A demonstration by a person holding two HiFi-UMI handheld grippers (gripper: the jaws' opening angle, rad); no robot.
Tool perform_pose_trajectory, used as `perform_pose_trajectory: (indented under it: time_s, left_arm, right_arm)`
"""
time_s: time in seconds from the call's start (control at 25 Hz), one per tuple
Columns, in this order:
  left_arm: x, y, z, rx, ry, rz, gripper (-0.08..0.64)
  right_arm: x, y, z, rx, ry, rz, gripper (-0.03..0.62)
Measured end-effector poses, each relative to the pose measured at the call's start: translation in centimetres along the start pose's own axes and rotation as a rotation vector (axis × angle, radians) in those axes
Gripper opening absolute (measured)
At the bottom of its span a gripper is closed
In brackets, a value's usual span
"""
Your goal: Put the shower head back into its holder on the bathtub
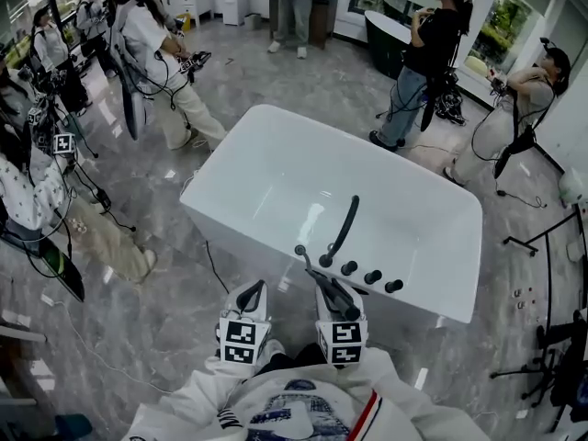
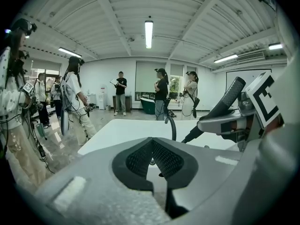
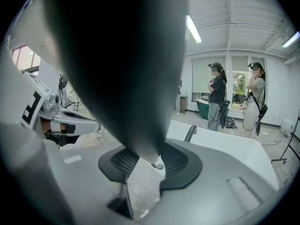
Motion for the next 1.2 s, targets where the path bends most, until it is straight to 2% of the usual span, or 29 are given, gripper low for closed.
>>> perform_pose_trajectory:
  time_s: [0.52,0.96,1.2]
  left_arm:
    - [0.3,-0.2,1.9,0.043,-0.008,-0.026,0.0]
    - [0.8,1.0,5.9,0.081,-0.011,-0.024,0.0]
    - [1.7,1.9,8.3,0.097,0.014,-0.023,0.0]
  right_arm:
    - [-0.9,-0.1,1.7,0.051,0.009,0.002,0.138]
    - [-2.7,0.2,5.2,0.082,0.048,0.005,0.138]
    - [-3.8,1.0,8.2,0.081,0.09,-0.005,0.138]
Point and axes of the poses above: the fingertips, and each gripper's own axes: z forward along the fingers, x to its left, y out of its top, the point moved 10 cm from there along -z, backward along the fingers, and after that the axes turned 6 degrees about -z, right-handed, at the moved point
